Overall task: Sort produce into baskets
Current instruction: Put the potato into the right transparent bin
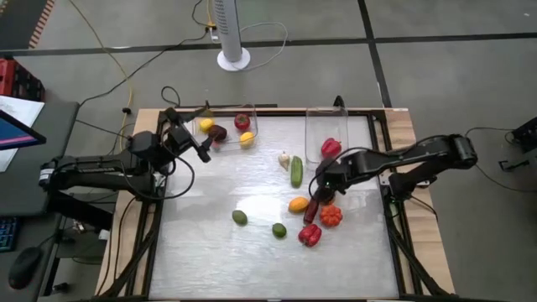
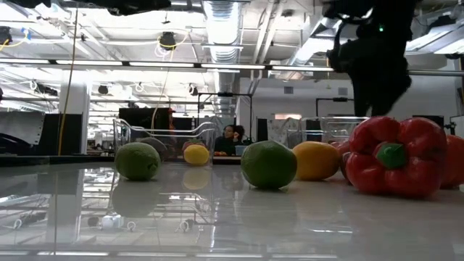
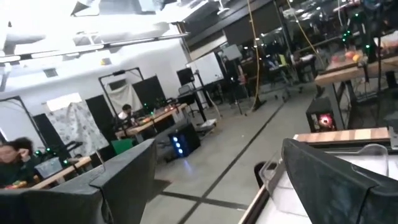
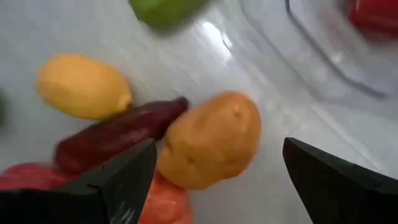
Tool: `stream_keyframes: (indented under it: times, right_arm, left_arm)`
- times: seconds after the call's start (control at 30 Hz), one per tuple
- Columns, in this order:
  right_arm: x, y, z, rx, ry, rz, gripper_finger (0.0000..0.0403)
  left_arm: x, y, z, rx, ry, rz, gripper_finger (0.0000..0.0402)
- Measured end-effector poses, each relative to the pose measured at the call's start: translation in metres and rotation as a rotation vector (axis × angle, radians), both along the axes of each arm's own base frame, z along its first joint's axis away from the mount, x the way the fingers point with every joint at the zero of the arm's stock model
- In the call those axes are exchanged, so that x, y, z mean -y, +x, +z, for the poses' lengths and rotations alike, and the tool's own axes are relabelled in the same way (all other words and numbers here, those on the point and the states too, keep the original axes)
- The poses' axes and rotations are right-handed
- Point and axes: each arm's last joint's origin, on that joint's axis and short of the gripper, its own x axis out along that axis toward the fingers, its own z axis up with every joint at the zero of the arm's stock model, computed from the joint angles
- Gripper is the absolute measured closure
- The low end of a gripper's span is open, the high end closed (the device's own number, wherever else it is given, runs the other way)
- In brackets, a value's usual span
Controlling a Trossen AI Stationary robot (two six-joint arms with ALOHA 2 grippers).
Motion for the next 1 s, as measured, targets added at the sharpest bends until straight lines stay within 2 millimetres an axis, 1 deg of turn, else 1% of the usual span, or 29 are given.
stream_keyframes:
  times: [0.13,0.23,0.33,0.47,0.53,0.67,0.83,1.0]
  right_arm:
    - [-0.012,0.004,-0.008,-0.022,0.010,-0.043,0.0028]
    - [-0.017,0.005,-0.015,-0.066,-0.001,-0.073,0.0028]
    - [-0.016,0.007,-0.022,-0.111,-0.014,-0.092,0.0028]
    - [-0.015,0.014,-0.033,-0.088,-0.013,-0.076,0.0028]
    - [-0.013,0.011,-0.043,-0.120,-0.019,-0.079,0.0028]
    - [-0.008,0.006,-0.054,-0.122,-0.020,-0.092,0.0030]
    - [-0.008,0.001,-0.051,-0.119,-0.025,-0.077,0.0043]
    - [-0.008,-0.001,-0.051,-0.146,-0.033,-0.053,0.0074]
  left_arm:
    - [-0.003,0.000,0.001,0.019,0.000,-0.023,0.0070]
    - [-0.006,-0.001,0.001,0.036,-0.021,-0.045,0.0070]
    - [-0.007,-0.001,0.000,0.042,-0.043,-0.061,0.0070]
    - [-0.007,0.000,-0.003,0.026,-0.068,-0.102,0.0070]
    - [-0.006,0.001,-0.004,0.020,-0.075,-0.121,0.0070]
    - [-0.006,0.001,-0.005,0.019,-0.092,-0.128,0.0070]
    - [-0.006,0.001,-0.005,0.026,-0.101,-0.130,0.0070]
    - [-0.006,0.001,-0.005,0.029,-0.105,-0.131,0.0070]
